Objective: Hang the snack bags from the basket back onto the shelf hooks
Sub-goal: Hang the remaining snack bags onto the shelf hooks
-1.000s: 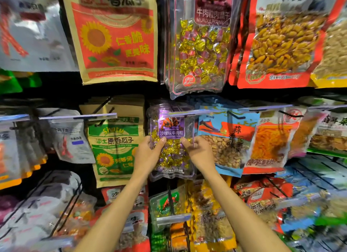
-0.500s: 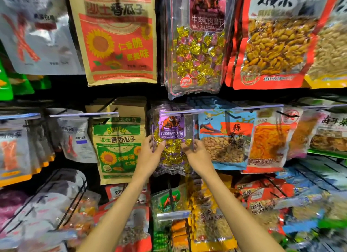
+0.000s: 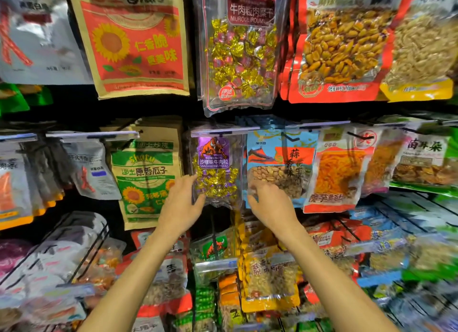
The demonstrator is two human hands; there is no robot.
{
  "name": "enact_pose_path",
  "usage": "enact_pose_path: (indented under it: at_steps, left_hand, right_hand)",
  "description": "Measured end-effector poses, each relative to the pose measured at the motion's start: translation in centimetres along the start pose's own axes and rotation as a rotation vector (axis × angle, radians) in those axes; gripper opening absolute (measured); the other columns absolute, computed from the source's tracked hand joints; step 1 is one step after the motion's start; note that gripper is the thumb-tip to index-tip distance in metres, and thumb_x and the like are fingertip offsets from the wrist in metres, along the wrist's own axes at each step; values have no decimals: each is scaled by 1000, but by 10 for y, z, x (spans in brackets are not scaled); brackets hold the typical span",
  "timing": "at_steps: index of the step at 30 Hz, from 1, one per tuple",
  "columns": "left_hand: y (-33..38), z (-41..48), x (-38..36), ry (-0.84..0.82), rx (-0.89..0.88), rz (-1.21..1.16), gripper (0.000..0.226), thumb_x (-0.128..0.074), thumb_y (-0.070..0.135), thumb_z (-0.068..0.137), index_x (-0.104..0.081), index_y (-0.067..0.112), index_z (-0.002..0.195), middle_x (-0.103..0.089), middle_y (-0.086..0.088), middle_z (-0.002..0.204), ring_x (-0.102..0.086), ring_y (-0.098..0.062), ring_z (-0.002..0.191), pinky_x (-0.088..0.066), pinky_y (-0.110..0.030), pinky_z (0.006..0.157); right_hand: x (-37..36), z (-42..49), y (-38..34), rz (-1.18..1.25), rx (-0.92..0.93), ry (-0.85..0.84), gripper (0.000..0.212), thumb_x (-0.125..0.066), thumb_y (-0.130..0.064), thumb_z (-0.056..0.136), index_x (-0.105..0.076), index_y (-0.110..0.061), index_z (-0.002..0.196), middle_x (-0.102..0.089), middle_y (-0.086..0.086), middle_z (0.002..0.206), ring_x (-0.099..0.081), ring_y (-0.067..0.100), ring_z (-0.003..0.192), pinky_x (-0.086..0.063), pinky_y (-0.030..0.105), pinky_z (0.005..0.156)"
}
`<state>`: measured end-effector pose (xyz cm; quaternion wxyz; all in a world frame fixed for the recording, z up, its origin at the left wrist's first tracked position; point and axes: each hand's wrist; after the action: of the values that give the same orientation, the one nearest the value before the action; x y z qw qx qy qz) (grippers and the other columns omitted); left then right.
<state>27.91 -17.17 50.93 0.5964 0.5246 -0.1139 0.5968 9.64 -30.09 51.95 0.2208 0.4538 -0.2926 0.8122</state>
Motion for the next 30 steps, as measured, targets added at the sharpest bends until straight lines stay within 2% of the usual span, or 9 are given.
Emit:
enact_pose_path:
  at_steps: [2,5,8,11,15,19,22,27,30]
  left_hand:
    - [7,-6,-1,-2,-32,177,53,-58,34,96,-43,14,143,-45,-7,142,-41,-24,133,-39,-38,107]
    - [26,-13,-2,-6,-36,409,47,-57,37,94,-53,10,132,-51,-9,133,-44,-30,127,-49,-42,96]
    - [51,-22,-6,-25,-7,536,39,-56,39,94,-59,11,121,-56,-9,128,-43,-37,128,-50,-48,89]
    - [74,-32,-16,-37,-1,622,31,-56,39,92,-60,15,111,-61,-9,115,-50,-36,119,-49,-47,85]
    - [103,-38,-32,-93,19,682,34,-51,43,94,-55,14,113,-60,-7,112,-54,-31,112,-48,-49,91]
    - [130,-37,-48,-67,74,569,54,-48,43,99,-37,13,142,-60,-7,118,-54,-30,115,-48,-39,74]
    - [140,-25,-56,-5,123,394,63,-52,43,98,-30,11,146,-61,-8,115,-56,-30,112,-47,-36,67]
    - [143,0,-62,13,240,-3,82,-60,42,95,-16,12,156,-51,-12,142,-52,-30,126,-48,-42,96]
    - [145,12,-65,44,224,-194,72,-63,35,95,-25,12,151,-59,-5,130,-60,-29,114,-47,-32,83]
  right_hand:
    - [7,-6,7,-126,90,-12,40,-55,-25,95,-50,-15,133,-66,5,104,-65,29,92,-52,39,68]
    - [18,-13,21,-251,150,-98,42,-54,-27,96,-48,-12,135,-60,8,121,-58,32,108,-47,43,85]
    - [30,-18,42,-316,167,-196,41,-53,-34,97,-51,-12,131,-56,11,127,-49,33,120,-41,45,97]
    - [45,-27,64,-360,211,-221,44,-51,-39,98,-51,-12,132,-53,11,130,-46,32,124,-40,44,99]
    - [61,-33,92,-326,237,-207,44,-52,-40,98,-49,-13,133,-51,10,132,-46,30,126,-42,44,97]
    - [72,-38,118,-265,224,-143,41,-51,-39,97,-50,-13,130,-53,8,130,-48,30,123,-43,42,94]
    - [79,-35,130,-219,189,-92,46,-49,-39,98,-46,-13,136,-52,8,131,-48,29,122,-44,40,93]
    - [84,-22,135,-177,128,-12,47,-48,-41,99,-43,-11,135,-53,9,129,-50,29,119,-45,39,90]
    - [80,-14,132,-124,77,-27,54,-47,-45,99,-38,-11,140,-52,9,132,-49,30,121,-46,40,92]
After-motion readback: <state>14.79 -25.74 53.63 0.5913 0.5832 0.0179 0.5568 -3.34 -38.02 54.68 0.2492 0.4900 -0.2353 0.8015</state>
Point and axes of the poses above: each hand's wrist, its own z-axis towards the middle knuckle, its own x-axis out of the back of the hand, y = z × x
